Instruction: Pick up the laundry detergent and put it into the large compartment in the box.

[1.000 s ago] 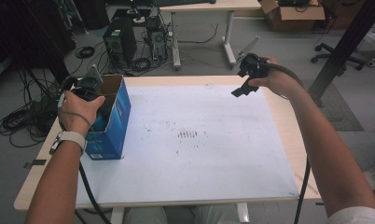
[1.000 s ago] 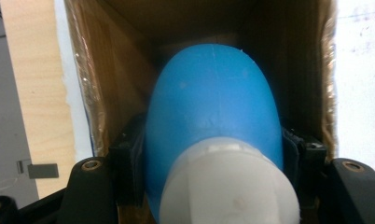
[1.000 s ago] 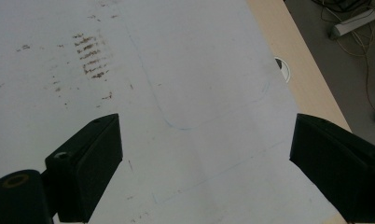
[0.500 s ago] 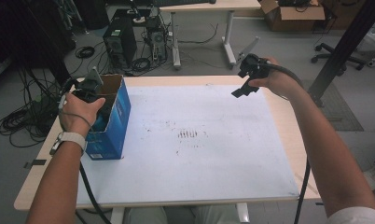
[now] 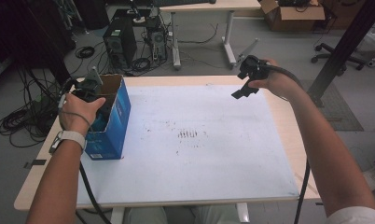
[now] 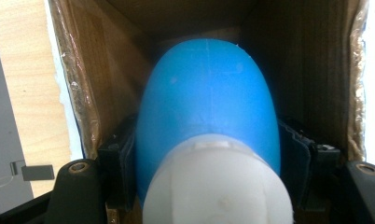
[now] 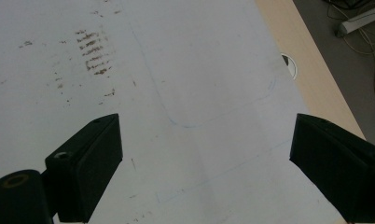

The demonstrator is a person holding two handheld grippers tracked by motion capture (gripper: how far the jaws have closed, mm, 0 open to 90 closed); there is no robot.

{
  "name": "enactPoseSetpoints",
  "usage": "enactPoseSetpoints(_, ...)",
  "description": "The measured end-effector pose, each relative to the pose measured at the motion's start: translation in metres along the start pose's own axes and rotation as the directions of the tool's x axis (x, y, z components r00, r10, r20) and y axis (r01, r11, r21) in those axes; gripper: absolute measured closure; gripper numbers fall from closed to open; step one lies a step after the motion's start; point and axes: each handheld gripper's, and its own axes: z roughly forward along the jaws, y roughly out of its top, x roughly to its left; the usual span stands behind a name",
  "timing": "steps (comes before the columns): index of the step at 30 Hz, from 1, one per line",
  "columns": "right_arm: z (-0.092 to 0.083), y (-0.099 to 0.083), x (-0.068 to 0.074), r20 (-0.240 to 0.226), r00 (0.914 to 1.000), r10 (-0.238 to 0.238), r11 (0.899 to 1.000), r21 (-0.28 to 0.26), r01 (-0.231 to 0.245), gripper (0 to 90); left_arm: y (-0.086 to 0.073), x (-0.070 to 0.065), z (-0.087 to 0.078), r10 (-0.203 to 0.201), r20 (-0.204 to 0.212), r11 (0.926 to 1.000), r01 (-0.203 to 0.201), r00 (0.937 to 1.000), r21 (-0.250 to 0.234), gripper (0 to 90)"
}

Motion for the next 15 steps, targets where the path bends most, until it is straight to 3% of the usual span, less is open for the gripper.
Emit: enactPoseSetpoints(15,-0.003,0.002,0.003,-0.009,0.9999,-0.005,1.0,-0.021,0.004,9.1,-0.002,-0.001,-0.013,0.009,-0.011,0.9995,-0.009,0.9999,-0.031,25.5)
